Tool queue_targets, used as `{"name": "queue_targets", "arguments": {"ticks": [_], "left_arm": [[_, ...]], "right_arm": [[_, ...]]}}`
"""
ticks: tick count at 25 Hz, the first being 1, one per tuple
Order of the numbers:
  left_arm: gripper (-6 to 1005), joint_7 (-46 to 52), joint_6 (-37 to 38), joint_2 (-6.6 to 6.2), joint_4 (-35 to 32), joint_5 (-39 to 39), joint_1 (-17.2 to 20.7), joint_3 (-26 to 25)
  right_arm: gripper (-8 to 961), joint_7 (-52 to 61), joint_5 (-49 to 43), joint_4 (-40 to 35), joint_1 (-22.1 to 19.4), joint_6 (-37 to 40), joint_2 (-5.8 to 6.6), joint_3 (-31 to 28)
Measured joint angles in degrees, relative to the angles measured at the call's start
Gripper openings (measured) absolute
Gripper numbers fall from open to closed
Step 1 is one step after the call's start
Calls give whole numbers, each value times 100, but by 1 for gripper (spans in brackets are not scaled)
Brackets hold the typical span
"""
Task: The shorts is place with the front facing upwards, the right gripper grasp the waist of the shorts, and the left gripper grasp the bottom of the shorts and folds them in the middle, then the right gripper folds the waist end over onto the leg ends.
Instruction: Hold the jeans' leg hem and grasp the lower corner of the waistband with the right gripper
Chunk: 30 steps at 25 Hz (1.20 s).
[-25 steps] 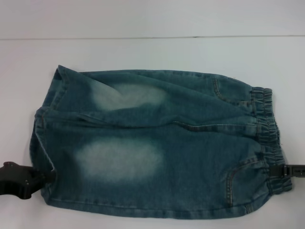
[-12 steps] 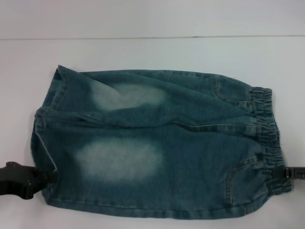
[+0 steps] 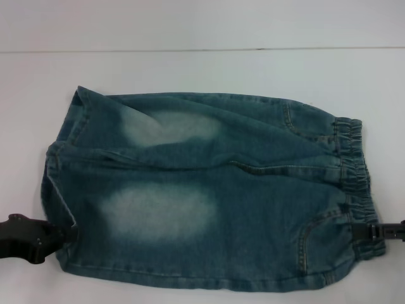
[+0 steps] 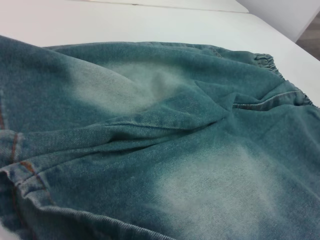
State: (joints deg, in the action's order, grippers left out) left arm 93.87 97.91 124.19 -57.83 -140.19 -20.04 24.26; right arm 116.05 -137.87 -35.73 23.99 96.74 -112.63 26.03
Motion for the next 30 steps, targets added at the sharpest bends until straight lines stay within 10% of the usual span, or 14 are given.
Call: {"name": "queue_targets", "arguments": {"ticks": [19, 30], "left_arm": [[20, -27, -26, -9, 97, 31, 1, 0], [20, -27, 12, -9, 68, 45, 1, -7]], "right_arm": [[920, -17, 69, -4, -22, -59, 48, -23], [515, -18, 35, -4, 7, -78, 35, -10]]}}
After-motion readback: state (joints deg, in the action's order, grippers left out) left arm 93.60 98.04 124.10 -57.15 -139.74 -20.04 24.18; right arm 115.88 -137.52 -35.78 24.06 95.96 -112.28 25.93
